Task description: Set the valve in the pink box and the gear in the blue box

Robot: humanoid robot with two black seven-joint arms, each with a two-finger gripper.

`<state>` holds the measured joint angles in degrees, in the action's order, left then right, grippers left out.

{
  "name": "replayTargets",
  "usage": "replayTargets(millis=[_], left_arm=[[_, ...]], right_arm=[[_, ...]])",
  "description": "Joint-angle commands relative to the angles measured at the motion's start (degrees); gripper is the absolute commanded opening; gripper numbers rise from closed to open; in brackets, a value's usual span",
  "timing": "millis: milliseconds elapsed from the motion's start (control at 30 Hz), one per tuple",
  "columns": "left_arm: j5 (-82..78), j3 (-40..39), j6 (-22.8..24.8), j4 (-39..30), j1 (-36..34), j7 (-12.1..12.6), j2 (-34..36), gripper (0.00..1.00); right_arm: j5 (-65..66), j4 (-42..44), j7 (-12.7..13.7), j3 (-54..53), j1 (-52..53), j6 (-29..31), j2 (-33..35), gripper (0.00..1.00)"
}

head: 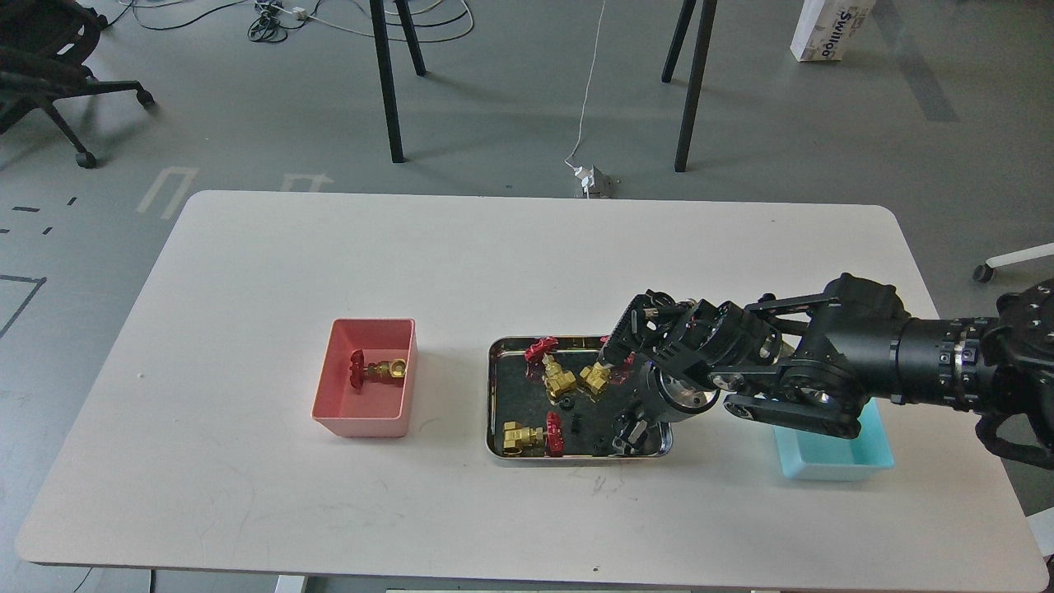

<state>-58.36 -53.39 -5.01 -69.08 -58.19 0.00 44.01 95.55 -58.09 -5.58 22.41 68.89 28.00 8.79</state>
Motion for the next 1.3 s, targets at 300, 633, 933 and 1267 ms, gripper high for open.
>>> replayTargets(millis=[300, 633, 933, 1267], left_arm=[[0.0, 0.0, 0.0, 0.0, 0.0, 0.0, 0.2, 0.99], [0.0, 0.7, 0.0, 0.0, 0.3, 0.0, 0.0, 0.99], [-0.1, 0.7, -0.2, -0.3, 0.4, 0.0, -0.4, 0.99], [-0.1, 0.7, -0.3, -0.5, 0.4, 0.1, -0.5, 0.99]], right_arm=[[-0.8, -0.4, 0.0, -1.3, 1.9, 0.0, 2.4, 0.04], [-5.6, -13.4, 0.0, -10.3, 4.7, 0.0, 28.0, 0.05], [-6.1, -23.6, -0.5, -11.3, -2.5, 0.0, 48.7, 0.05], [-7.1, -23.0, -0.2, -11.3, -4.1, -6.1, 48.2, 0.71]])
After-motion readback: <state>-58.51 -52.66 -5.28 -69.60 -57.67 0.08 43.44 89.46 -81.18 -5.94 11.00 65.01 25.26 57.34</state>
